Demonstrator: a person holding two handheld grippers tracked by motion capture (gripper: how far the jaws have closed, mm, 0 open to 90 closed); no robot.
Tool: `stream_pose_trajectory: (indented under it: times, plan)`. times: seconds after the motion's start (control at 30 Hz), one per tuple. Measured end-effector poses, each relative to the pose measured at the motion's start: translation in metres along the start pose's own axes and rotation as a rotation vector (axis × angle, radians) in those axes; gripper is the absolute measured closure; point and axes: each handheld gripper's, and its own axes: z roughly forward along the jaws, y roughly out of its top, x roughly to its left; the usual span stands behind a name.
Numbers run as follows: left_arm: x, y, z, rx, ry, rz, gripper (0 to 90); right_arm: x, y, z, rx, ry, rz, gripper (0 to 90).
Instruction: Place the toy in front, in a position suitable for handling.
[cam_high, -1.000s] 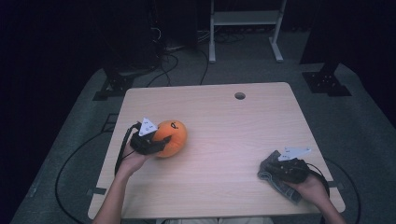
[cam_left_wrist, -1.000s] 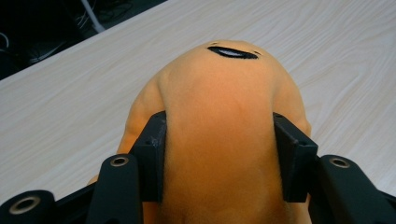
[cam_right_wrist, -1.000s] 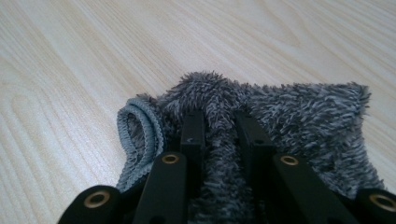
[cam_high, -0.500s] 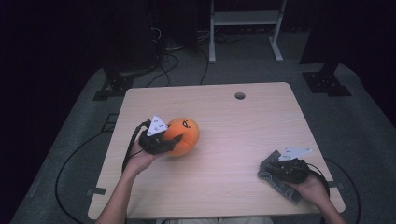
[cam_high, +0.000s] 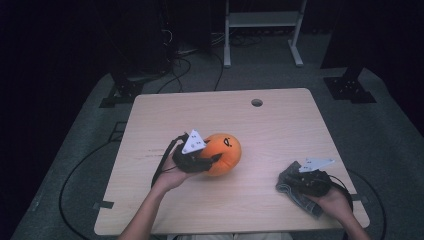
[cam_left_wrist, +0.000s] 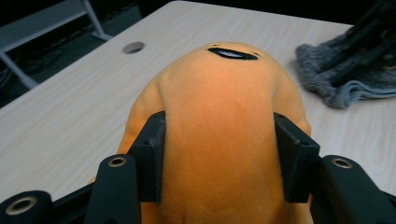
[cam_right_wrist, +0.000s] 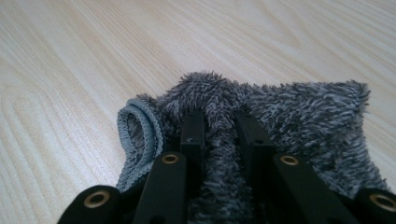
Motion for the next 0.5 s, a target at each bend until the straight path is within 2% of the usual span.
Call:
stream_pose_trajectory:
  times: [0.2, 0.5]
  plan:
    - [-0.019, 0.001, 0.019, 0.019, -0.057, 0.026, 45.0, 0.0, 0.0, 0.0, -0.002, 0.001, 0.001, 74.2]
    - [-0.032, -0.002, 0.035, 0.03, -0.106, 0.035, 44.3, 0.0, 0.0, 0.0, -0.001, -0.002, 0.0, 74.4]
